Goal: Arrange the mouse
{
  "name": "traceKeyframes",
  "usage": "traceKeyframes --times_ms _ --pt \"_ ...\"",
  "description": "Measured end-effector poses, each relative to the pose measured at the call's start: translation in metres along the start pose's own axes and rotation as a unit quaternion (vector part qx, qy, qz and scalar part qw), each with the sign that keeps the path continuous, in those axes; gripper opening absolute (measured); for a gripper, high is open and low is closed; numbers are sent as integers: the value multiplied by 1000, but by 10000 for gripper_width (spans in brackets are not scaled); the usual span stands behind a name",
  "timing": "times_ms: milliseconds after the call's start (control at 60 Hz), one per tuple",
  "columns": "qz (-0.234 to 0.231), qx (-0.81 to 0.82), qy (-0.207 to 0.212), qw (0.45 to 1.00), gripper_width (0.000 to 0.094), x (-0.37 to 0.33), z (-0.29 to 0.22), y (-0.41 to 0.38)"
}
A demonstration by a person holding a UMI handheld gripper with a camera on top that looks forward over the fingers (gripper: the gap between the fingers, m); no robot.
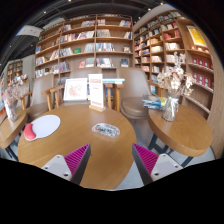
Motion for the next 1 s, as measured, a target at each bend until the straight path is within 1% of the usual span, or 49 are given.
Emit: traceKeyframes --times_ms 50,150,167,233,400,500,667,767,1000 --pt "4 -10 -1 1000 852 7 -2 1" --pt "2 -7 -11 1000 850 58 -10 -7" --pt "-1 -6 -14 1000 848 44 -3 -3" --pt "-7 -11 -26 1000 852 60 -3 -6" --pt "-4 -25 -55 998 850 105 5 -9" --pt "-1 -33 -70 997 849 120 11 -10" --pt "2 -29 -76 997 851 147 7 -6" --pt "-2 -19 -87 996 850 162 1 -7" --pt "4 1 -87 996 851 197 -9 -3"
Point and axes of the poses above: the point between the fingertips, and its own axes, seen from behind it with the camera up: y to the right, z down, x forward, the way the camera looks, the point moved 7 cm from there along -x, backward, against the way the camera looks, and after that the axes turned 8 degrees about y, right-handed, at the moved point
